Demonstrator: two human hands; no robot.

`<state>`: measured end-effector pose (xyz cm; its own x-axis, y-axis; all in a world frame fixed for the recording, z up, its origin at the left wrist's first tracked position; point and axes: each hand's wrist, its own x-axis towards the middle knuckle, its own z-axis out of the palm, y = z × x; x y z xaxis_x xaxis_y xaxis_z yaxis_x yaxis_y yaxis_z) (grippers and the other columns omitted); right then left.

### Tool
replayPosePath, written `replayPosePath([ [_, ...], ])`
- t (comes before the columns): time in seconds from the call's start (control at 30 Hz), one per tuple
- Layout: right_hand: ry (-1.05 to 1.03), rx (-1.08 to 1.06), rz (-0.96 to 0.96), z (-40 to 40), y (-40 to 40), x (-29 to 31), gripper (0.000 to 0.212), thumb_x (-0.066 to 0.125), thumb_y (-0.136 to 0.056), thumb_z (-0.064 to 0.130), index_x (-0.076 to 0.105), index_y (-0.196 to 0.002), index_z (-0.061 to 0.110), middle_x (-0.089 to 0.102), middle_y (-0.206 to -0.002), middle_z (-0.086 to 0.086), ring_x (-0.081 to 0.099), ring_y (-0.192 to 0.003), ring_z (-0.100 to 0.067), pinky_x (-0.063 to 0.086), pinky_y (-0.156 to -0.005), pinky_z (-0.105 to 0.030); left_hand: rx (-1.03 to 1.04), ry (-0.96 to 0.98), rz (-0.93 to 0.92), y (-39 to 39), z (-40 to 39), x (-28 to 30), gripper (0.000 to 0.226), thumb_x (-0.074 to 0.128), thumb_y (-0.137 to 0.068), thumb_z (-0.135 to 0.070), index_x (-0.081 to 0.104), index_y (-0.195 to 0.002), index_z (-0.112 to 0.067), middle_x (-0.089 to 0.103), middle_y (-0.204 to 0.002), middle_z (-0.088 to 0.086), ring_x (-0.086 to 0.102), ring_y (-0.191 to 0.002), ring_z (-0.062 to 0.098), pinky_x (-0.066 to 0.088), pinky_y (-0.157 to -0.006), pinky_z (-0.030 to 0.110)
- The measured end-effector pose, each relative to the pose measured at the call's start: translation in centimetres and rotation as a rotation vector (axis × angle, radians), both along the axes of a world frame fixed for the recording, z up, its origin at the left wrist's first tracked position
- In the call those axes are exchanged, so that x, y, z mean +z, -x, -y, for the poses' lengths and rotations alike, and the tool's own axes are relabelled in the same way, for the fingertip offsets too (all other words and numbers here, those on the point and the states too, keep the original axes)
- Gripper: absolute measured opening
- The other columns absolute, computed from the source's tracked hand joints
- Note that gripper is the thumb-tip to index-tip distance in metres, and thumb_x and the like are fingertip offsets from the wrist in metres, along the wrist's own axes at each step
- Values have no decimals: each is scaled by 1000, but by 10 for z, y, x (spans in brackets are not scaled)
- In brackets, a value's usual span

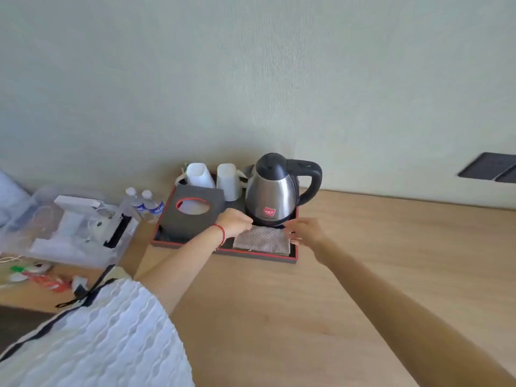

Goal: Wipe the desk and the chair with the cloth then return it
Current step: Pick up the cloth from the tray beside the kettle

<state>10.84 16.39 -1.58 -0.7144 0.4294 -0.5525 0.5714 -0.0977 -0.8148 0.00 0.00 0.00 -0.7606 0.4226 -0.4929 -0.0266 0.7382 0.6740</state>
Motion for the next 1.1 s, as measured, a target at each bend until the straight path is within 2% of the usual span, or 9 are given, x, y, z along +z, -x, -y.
replayPosePath([
  [0.1, -274, 146, 86, 4, 20, -21, 21, 55, -81, -4, 67, -98, -4, 57, -86, -7, 52, -78, -18, 51, -76, -38, -266, 133, -228, 18, -4, -17, 36, 64, -77, -4, 68, -113, -8, 66, -120, 12, 59, -111, 27, 45, -101, 32],
  [0.2, -464, 284, 154, 10, 31, -35, 28, 52, -81, -3, 66, -104, 5, 62, -104, -9, 59, -97, -24, 46, -78, -25, -469, 294, -450, 31, -7, -37, 32, 60, -81, -7, 70, -110, -17, 61, -121, 9, 50, -113, 32, 45, -96, 42],
  [0.27, -574, 379, 192, 11, 36, -43, 29, 54, -81, -2, 66, -107, 0, 65, -110, -13, 60, -103, -30, 49, -81, -28, -555, 389, -530, 36, -9, -47, 28, 57, -85, -10, 69, -109, -19, 57, -120, 9, 48, -112, 32, 44, -93, 42],
  [0.37, -681, 438, 205, 13, 38, -58, 17, 56, -78, -6, 65, -93, -5, 65, -104, -23, 60, -99, -37, 51, -82, -39, -599, 446, -532, 42, -12, -60, 26, 56, -88, -10, 68, -110, -18, 55, -120, 10, 50, -111, 32, 45, -91, 41],
  [0.47, -746, 422, 192, 16, 40, -65, 27, 55, -82, -4, 61, -109, -3, 54, -117, -20, 55, -107, -38, 49, -89, -44, -614, 437, -523, 47, -17, -67, 24, 60, -87, -6, 66, -109, -13, 53, -118, 12, 53, -109, 32, 48, -84, 41],
  [0.7, -956, 527, 277, 28, 44, -66, 24, 55, -87, 1, 60, -110, 4, 51, -118, -12, 50, -112, -31, 47, -76, -39, -605, 397, -511, 56, -14, -70, 23, 58, -86, 1, 66, -107, -5, 56, -118, 13, 60, -104, 33, 49, -85, 40],
  [0.83, -1127, 673, 157, 34, 49, -62, 26, 59, -76, -1, 62, -102, -1, 54, -114, -17, 42, -116, -34, 42, -87, -39, -584, 385, -506, 63, -10, -68, 28, 52, -88, 2, 66, -111, -6, 56, -125, 12, 59, -109, 34, 49, -92, 40],
  [0.97, -871, 542, 161, 38, 47, -60, 13, 63, -76, 10, 55, -86, 7, 59, -94, -15, 54, -88, -35, 42, -69, -37, -554, 384, -491, 59, -7, -64, 30, 52, -89, -5, 66, -115, -13, 58, -128, 10, 58, -112, 33, 49, -94, 40],
  [1.1, -585, 385, 35, 36, 43, -54, 22, 56, -74, 4, 41, -64, 16, 46, -67, -5, 37, -66, -26, 33, -59, -30, -490, 147, -386, 47, -4, -58, 41, 54, -80, -1, 66, -117, -13, 58, -128, 7, 51, -122, 25, 41, -104, 32],
])
